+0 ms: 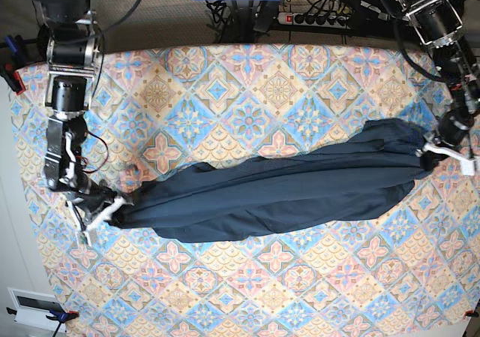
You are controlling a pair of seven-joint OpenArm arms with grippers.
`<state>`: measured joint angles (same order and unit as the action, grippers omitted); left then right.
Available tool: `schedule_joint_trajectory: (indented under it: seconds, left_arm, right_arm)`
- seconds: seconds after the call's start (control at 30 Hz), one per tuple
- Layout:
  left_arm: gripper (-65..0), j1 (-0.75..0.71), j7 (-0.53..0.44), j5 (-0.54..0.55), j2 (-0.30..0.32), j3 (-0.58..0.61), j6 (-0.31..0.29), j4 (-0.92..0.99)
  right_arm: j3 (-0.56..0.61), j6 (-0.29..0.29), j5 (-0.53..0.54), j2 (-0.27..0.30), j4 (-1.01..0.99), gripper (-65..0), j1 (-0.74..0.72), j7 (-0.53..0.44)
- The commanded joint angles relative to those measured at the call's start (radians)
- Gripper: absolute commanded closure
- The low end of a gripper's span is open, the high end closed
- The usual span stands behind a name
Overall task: Layout the t-shirt on the table in an organized manner, then fold the t-shirt properly
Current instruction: 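Regrasp the shirt end with the right gripper and pull it taut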
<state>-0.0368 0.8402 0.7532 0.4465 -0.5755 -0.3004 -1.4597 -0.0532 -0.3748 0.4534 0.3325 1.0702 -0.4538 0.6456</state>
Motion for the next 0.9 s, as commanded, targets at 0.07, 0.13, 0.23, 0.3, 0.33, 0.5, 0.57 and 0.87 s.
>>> schedule_joint_trajectory:
  seconds: [0.07,0.13,0.23,0.3,0.33,0.5,0.57,0.87]
  left_arm:
    - [-0.2,0.015,-0.086,-0.073,0.021,0.098,-0.001,-0.017]
    - [-0.2,0.015,-0.117,-0.113,0.019,0.134,0.000,-0.017]
    - [-0.2,0.013,-0.124,-0.134,0.008,0.139,0.000,-0.016]
    - [-0.2,0.013,-0.126,-0.134,0.011,0.139,0.000,-0.016]
    - [-0.2,0.013,-0.126,-0.134,0.011,0.139,0.000,-0.016]
    - [-0.2,-0.007,-0.131,-0.128,0.013,0.137,-0.001,-0.016]
    - [-0.2,-0.016,-0.131,-0.125,0.013,0.137,-0.001,-0.019]
    - [-0.2,-0.015,-0.131,-0.123,0.008,0.136,-0.003,-0.019]
  right_arm:
    - [0.049,-0.013,-0.106,-0.060,0.012,-4.6,-0.043,-0.077]
    - [0.106,-0.013,-0.167,-0.062,0.025,-11.8,-0.043,-0.062]
    - [0.189,-0.013,-0.149,-0.062,0.138,-22.8,-0.038,-0.002]
    - [0.203,-0.013,-0.137,-0.037,0.238,-24.8,-0.017,0.029]
    - [0.203,-0.013,-0.133,-0.009,0.276,-24.8,0.023,0.033]
    - [0.121,-0.013,-0.132,0.018,0.437,-24.8,0.195,0.038]
    - [0.091,-0.013,-0.132,0.018,0.476,-24.8,0.257,0.038]
    - [0.079,-0.013,-0.035,-0.008,0.474,-25.0,0.335,0.030]
